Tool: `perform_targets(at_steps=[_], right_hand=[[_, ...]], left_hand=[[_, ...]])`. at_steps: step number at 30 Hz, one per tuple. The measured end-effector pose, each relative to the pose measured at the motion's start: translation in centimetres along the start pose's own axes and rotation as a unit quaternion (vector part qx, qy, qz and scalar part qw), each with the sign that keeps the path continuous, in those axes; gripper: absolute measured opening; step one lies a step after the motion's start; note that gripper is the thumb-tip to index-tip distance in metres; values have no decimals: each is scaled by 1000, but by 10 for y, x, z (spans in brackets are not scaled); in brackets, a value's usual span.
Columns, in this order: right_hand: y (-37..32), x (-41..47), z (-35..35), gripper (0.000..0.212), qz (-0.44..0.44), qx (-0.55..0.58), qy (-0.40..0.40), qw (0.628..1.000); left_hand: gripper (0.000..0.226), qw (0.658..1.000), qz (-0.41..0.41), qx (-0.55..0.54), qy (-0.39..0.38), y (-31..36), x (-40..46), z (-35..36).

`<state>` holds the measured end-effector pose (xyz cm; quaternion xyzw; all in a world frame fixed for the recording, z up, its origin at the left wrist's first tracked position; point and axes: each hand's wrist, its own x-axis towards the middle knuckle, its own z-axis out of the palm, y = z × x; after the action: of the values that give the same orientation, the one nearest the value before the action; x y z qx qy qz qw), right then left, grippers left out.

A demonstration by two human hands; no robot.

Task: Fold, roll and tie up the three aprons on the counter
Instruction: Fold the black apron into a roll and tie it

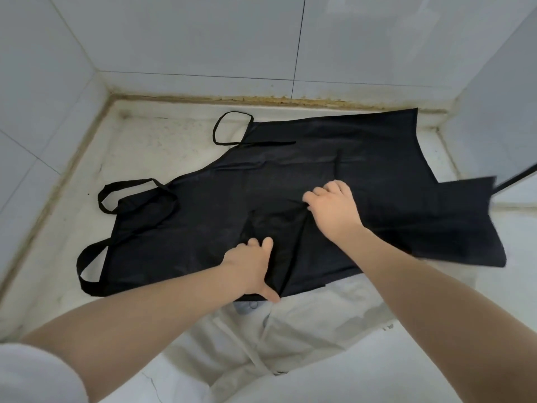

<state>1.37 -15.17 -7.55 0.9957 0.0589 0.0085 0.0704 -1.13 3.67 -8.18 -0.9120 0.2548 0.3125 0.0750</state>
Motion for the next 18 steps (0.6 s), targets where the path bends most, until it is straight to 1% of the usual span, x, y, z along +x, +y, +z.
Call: perform_targets(at_steps=[1, 2, 3, 4, 5, 6, 8, 10, 12, 14, 16, 17, 18], right_hand=[[-4, -1, 1, 28, -21, 13, 19, 1000], [-7, -3, 3, 38, -44, 29, -17, 998], [-8, -7, 7, 50, -52, 42, -71, 995], [-4, -13, 8, 60, -47, 40, -115, 991], [4, -18, 8, 66, -35, 39, -124, 991], [15, -25, 6, 69, -16, 42, -113, 993], [45, -39, 5, 69, 28, 60, -93, 993], [82, -60, 4, 67, 71, 71, -84, 991], [113, -79, 4, 66, 111, 65, -76, 989], [145, -104, 6, 64, 172, 59, -66, 981], [168, -123, 9, 62, 256, 75, -92, 959], [185, -135, 13, 59, 303, 102, -126, 939], [192, -137, 16, 54, 340, 140, -160, 916]], left_hand=[[100, 1000, -21, 10, -11, 1, -1, 0], [99, 999, -42, 21, -25, 2, -2, -1], [98, 997, -58, 33, -39, 4, -2, -2], [98, 995, -69, 47, -52, 7, -1, -4], [98, 994, -72, 63, -55, 11, 0, -9], [95, 994, -66, 72, -45, 15, 3, -14], [82, 998, -28, 59, 9, 27, 12, -25], [64, 997, 33, 28, 69, 50, 23, -36], [49, 989, 101, 31, 101, 75, 32, -45], [43, 981, 150, 30, 116, 109, 43, -49], [42, 978, 171, -11, 117, 136, 52, -50], [43, 978, 174, -36, 109, 155, 57, -49], [45, 979, 169, -53, 101, 161, 59, -48]])
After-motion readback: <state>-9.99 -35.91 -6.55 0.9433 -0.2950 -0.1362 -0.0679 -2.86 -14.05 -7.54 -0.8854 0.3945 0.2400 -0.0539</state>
